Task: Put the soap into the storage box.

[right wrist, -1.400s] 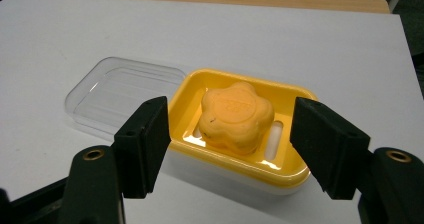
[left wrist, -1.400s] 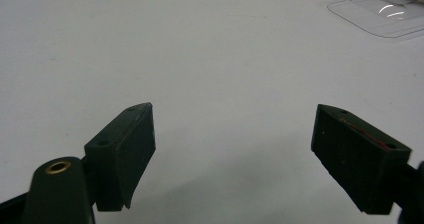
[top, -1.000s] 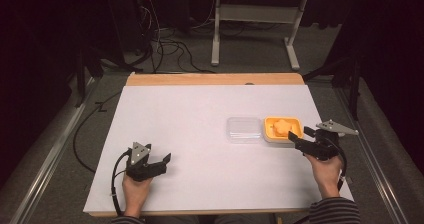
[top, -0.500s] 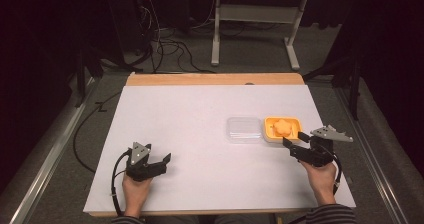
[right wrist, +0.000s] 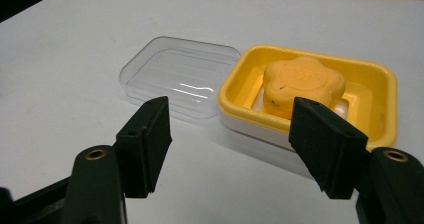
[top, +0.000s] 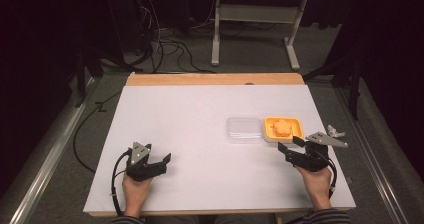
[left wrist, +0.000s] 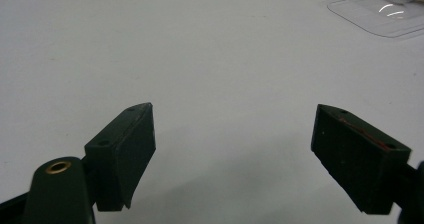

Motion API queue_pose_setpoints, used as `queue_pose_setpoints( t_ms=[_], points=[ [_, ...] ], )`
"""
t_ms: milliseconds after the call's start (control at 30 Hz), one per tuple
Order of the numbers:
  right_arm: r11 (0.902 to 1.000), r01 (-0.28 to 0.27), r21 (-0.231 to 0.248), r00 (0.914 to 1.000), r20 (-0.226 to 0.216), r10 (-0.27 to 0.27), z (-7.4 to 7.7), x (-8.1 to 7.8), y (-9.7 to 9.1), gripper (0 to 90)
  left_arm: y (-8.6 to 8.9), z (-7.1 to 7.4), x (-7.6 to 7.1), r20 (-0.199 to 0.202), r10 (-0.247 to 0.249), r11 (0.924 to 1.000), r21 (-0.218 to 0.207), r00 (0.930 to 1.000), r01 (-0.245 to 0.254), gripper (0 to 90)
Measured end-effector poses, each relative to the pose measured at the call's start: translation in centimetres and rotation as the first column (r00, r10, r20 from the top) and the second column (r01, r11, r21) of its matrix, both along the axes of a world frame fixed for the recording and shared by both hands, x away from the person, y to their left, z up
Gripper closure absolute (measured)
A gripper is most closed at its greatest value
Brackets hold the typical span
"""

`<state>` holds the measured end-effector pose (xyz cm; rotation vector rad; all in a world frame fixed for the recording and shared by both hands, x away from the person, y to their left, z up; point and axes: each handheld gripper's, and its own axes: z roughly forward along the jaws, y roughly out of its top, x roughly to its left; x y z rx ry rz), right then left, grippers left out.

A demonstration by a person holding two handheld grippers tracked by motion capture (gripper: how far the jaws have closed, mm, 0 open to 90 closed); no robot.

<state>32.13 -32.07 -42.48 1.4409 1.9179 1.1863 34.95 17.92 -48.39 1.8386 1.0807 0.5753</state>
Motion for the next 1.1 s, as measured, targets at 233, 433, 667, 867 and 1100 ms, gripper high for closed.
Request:
queue_pose_setpoints(
  t_ms=[233, 433, 667, 867, 1100],
  points=[
    [0.9994, -0.028, 0.019, 0.9996, 0.000, 0.028, -0.5, -0.2, 0.7, 33.4, 0.0, 0.0, 0.0, -0.001, -0.001, 1.0000, 0.001, 1.0000, 0.001, 18.3],
    [0.9989, -0.047, 0.007, 0.9989, 0.001, 0.047, -1.0, -0.1, 1.6, 33.4, 0.0, 0.0, 0.0, 0.000, -0.001, 1.0000, 0.000, 1.0000, 0.001, 18.3],
    [0.9983, -0.058, -0.006, 0.9983, -0.012, 0.058, -1.6, -0.1, 2.3, 33.6, 0.0, 0.0, 0.0, 0.001, 0.000, 1.0000, -0.001, 1.0000, 0.000, 18.2],
    [0.9972, -0.071, -0.024, 0.9973, -0.019, 0.070, -2.2, -0.1, 2.7, 33.8, 0.0, 0.0, 0.0, 0.002, 0.001, 1.0000, -0.001, 1.0000, -0.001, 18.2],
    [0.9966, -0.069, -0.045, 0.9973, -0.029, 0.068, -2.9, 0.1, 3.3, 33.8, 0.0, 0.0, 0.0, 0.002, 0.000, 1.0000, -0.001, 1.0000, 0.000, 18.2]
  ],
)
